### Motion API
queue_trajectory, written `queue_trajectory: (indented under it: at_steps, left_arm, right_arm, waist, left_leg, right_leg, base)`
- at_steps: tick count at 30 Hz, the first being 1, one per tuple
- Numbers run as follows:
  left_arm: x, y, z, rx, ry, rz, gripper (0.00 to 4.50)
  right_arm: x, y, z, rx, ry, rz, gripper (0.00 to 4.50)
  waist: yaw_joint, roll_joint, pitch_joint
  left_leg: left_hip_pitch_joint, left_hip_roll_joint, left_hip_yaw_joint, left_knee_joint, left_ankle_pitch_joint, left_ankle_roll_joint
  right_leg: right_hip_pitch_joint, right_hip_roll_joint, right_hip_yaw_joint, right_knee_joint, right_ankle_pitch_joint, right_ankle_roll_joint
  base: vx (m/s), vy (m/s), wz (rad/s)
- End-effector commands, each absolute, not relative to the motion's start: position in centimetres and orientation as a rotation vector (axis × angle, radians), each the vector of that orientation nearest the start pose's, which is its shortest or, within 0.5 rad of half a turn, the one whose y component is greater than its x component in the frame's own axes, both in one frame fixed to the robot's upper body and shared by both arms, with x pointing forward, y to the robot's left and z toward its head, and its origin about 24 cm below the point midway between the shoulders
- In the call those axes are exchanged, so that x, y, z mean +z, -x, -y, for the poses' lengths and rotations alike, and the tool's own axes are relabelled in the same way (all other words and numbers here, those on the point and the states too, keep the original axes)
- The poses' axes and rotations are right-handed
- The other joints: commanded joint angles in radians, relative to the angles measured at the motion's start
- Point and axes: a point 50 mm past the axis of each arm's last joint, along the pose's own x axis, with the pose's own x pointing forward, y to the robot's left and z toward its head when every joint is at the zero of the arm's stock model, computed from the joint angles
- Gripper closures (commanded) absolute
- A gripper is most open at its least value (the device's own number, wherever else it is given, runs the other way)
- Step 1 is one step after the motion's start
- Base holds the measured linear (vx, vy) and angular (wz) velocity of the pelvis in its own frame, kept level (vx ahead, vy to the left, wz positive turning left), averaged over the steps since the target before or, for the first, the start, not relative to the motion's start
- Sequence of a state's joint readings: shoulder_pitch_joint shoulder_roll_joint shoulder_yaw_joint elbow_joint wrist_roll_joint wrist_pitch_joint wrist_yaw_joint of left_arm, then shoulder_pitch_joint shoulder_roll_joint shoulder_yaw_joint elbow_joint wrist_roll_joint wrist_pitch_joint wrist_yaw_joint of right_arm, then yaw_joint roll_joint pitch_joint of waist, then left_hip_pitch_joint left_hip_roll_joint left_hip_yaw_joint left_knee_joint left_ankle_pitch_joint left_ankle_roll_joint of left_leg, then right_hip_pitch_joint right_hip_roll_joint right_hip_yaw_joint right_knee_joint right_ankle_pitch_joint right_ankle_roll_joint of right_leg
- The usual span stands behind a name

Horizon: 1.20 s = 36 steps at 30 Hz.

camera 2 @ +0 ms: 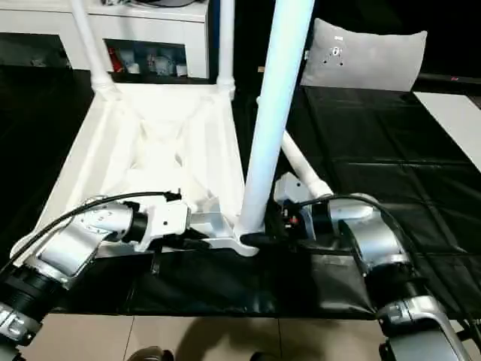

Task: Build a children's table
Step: Rotate leg to tighten

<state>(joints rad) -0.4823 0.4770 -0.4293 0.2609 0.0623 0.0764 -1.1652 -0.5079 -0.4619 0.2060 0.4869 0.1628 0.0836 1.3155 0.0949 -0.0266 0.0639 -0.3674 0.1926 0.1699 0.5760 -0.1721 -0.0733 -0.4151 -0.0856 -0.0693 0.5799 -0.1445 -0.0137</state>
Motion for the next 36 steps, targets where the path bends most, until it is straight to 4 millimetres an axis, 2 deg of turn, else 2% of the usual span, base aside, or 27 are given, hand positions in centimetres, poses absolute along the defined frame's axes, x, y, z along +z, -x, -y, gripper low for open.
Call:
queue_trajectory:
  at_steps: [1, 3, 5, 11, 14, 15, 17, 20, 21, 22, 23, 24, 26, 27, 28, 29, 30, 31, 33, 34, 36]
  left_arm:
    - [5.7, -28.1, -11.1, -1.536, -0.713, -0.367, 4.5]
    - [5.7, -28.1, -11.1, -1.538, -0.711, -0.367, 4.5]
    - [5.7, -28.1, -11.2, -1.54, -0.709, -0.368, 4.5]
    - [5.5, -28.0, -11.2, -1.539, -0.698, -0.374, 4.5]
    - [5.5, -28.0, -11.0, -1.521, -0.66, -0.374, 4.5]
    - [5.6, -28.1, -10.9, -1.499, -0.636, -0.377, 4.5]
    - [5.7, -28.5, -10.6, -1.42, -0.591, -0.38, 4.5]
    - [6.1, -29.5, -10.0, -1.253, -0.536, -0.383, 4.5]
    - [6.2, -29.9, -9.6, -1.185, -0.499, -0.386, 4.5]
    - [6.2, -29.9, -9.6, -1.185, -0.499, -0.386, 4.5]
    - [6.2, -30.0, -9.5, -1.164, -0.485, -0.386, 4.5]
    - [6.4, -30.8, -8.6, -1.02, -0.415, -0.388, 4.5]
    - [6.6, -31.4, -7.9, -0.919, -0.377, -0.381, 4.5]
    - [6.6, -31.6, -7.7, -0.893, -0.363, -0.379, 4.5]
    - [6.7, -31.7, -7.6, -0.88, -0.356, -0.378, 4.5]
    - [6.8, -31.9, -7.2, -0.86, -0.342, -0.369, 4.5]
    - [6.9, -32.0, -7.0, -0.845, -0.333, -0.365, 4.5]
    - [7.2, -32.2, -6.8, -0.828, -0.335, -0.353, 4.5]
    - [7.3, -32.2, -6.7, -0.821, -0.337, -0.352, 4.5]
    - [7.4, -32.2, -6.8, -0.821, -0.346, -0.352, 4.5]
    - [7.5, -32.2, -6.8, -0.817, -0.35, -0.356, 4.5]
  right_arm:
    - [6.8, -30.5, 16.3, 1.381, 0.26, -0.331, 1.22]
    - [6.7, -30.5, 16.2, 1.384, 0.251, -0.334, 1.33]
    - [6.5, -30.4, 16.1, 1.388, 0.245, -0.343, 1.65]
    - [5.7, -29.9, 15.8, 1.388, 0.223, -0.368, 1.82]
    - [5.3, -29.7, 15.2, 1.36, 0.155, -0.372, 1.85]
    - [5.2, -29.7, 14.9, 1.34, 0.129, -0.373, 1.85]
    - [5.1, -29.7, 13.9, 1.283, 0.084, -0.366, 1.85]
    - [4.8, -30.6, 12.4, 1.116, 0.031, -0.364, 1.86]
    - [4.7, -30.9, 11.9, 1.056, -0.005, -0.357, 1.86]
    - [4.7, -30.9, 11.9, 1.056, -0.005, -0.357, 1.86]
    - [4.7, -31.1, 11.8, 1.033, -0.014, -0.357, 1.86]
    - [4.4, -31.9, 10.8, 0.89, -0.041, -0.37, 1.86]
    - [4.3, -32.4, 10.0, 0.81, -0.028, -0.376, 1.86]
    - [4.2, -32.4, 9.8, 0.792, -0.033, -0.384, 1.86]
    - [4.2, -32.5, 9.7, 0.782, -0.038, -0.39, 1.86]
    - [4.2, -32.5, 9.5, 0.783, -0.039, -0.382, 1.86]
    - [4.2, -32.5, 9.3, 0.781, -0.039, -0.376, 1.3]
    - [4.3, -32.5, 9.1, 0.767, -0.047, -0.363, 1.16]
    - [4.4, -32.5, 9.1, 0.756, -0.057, -0.36, 1.16]
    - [4.4, -32.5, 9.2, 0.748, -0.061, -0.354, 0.99]
    - [4.5, -32.5, 9.2, 0.738, -0.062, -0.35, 0.72]
  waist:
    - [-0.003, -0.004, -0.069]
    - [-0.002, -0.004, -0.071]
    - [-0.002, -0.004, -0.071]
    - [-0.002, -0.005, -0.074]
    - [-0.002, -0.006, -0.073]
    - [-0.003, -0.003, -0.072]
    - [-0.007, -0.005, -0.069]
    - [-0.02, 0.005, -0.054]
    - [-0.028, -0.001, -0.053]
    - [-0.037, -0.001, -0.052]
    - [-0.042, -0.003, -0.053]
    - [-0.054, 0.001, -0.05]
    - [-0.073, 0.004, -0.048]
    - [-0.085, 0.007, -0.05]
    - [-0.087, 0.015, -0.048]
    - [-0.095, 0.019, -0.05]
    - [-0.101, 0.024, -0.045]
    - [-0.103, 0.024, -0.041]
    - [-0.103, 0.017, -0.041]
    - [-0.103, 0.016, -0.039]
    - [-0.101, 0.019, -0.041]
  left_leg:
    - [0.01, 0.036, 0.0, -0.063, -0.217, 0.057]
    - [0.01, 0.036, 0.001, -0.063, -0.213, 0.057]
    - [0.01, 0.036, 0.001, -0.062, -0.213, 0.056]
    - [0.01, 0.035, 0.001, -0.061, -0.207, 0.054]
    - [0.009, 0.035, 0.001, -0.062, -0.213, 0.049]
    - [0.01, 0.035, 0.0, -0.063, -0.225, 0.044]
    - [0.01, 0.034, -0.001, -0.066, -0.25, 0.032]
    - [0.017, 0.029, -0.008, -0.074, -0.355, -0.009]
    - [0.024, 0.024, -0.013, -0.069, -0.398, -0.021]
    - [0.03, 0.019, -0.017, -0.064, -0.422, -0.025]
    - [0.029, 0.017, -0.019, -0.062, -0.43, -0.022]
    - [0.026, 0.018, -0.021, -0.065, -0.436, -0.021]
    - [0.027, 0.018, -0.027, -0.062, -0.473, -0.026]
    - [0.023, 0.02, -0.033, -0.061, -0.5, -0.019]
    - [0.027, 0.025, -0.037, -0.066, -0.523, -0.018]
    - [0.03, 0.033, -0.041, -0.07, -0.554, -0.009]
    - [0.031, 0.043, -0.045, -0.081, -0.596, -0.006]
    - [0.037, 0.043, -0.043, -0.082, -0.624, -0.006]
    - [0.047, 0.03, -0.037, -0.069, -0.6, -0.005]
    - [0.043, 0.026, -0.036, -0.066, -0.573, -0.001]
    - [0.04, 0.029, -0.037, -0.067, -0.554, 0.0]
  right_leg:
    - [0.054, -0.052, 0.039, -0.053, -0.283, -0.205]
    - [0.055, -0.052, 0.038, -0.052, -0.273, -0.209]
    - [0.056, -0.052, 0.038, -0.051, -0.274, -0.21]
    - [0.057, -0.052, 0.039, -0.05, -0.268, -0.211]
    - [0.057, -0.052, 0.039, -0.05, -0.286, -0.205]
    - [0.056, -0.052, 0.039, -0.053, -0.305, -0.2]
    - [0.055, -0.051, 0.038, -0.058, -0.344, -0.185]
    - [0.046, -0.05, 0.033, -0.075, -0.508, -0.14]
    - [0.044, -0.054, 0.024, -0.09, -0.617, -0.097]
    - [0.039, -0.056, 0.015, -0.105, -0.693, -0.063]
    - [0.04, -0.056, 0.011, -0.111, -0.716, -0.047]
    - [0.041, -0.054, 0.006, -0.114, -0.717, -0.039]
    - [0.04, -0.051, -0.016, -0.126, -0.723, -0.027]
    - [0.051, -0.055, -0.036, -0.133, -0.721, -0.013]
    - [0.054, -0.054, -0.043, -0.137, -0.71, -0.012]
    - [0.061, -0.056, -0.049, -0.14, -0.65, -0.023]
    - [0.066, -0.056, -0.055, -0.137, -0.592, -0.038]
    - [0.063, -0.056, -0.056, -0.14, -0.581, -0.041]
    - [0.052, -0.066, -0.059, -0.152, -0.632, -0.037]
    - [0.054, -0.07, -0.062, -0.157, -0.662, -0.027]
    - [0.056, -0.073, -0.061, -0.156, -0.654, -0.023]
  base:
    - [0.0, 0.0, 0.0]
    - [0.0, 0.0, 0.0]
    - [0.0, 0.0, 0.0]
    - [0.0, 0.0, 0.0]
    - [0.0, 0.0, 0.0]
    - [0.0, 0.0, 0.0]
    - [0.0, 0.0, 0.0]
    - [0.0, 0.0, 0.0]
    - [-0.058, 0.005, -0.08]
    - [-0.058, 0.005, -0.08]
    - [-0.052, 0.016, -0.08]
    - [0.0, 0.0, 0.0]
    - [0.0, 0.0, 0.0]
    - [0.0, 0.0, 0.0]
    - [0.0, 0.0, 0.0]
    - [0.0, 0.0, 0.0]
    - [0.0, 0.0, 0.0]
    - [0.0, 0.0, 0.0]
    - [0.0, 0.0, 0.0]
    - [0.0, 0.0, 0.0]
    - [0.0, 0.0, 0.0]
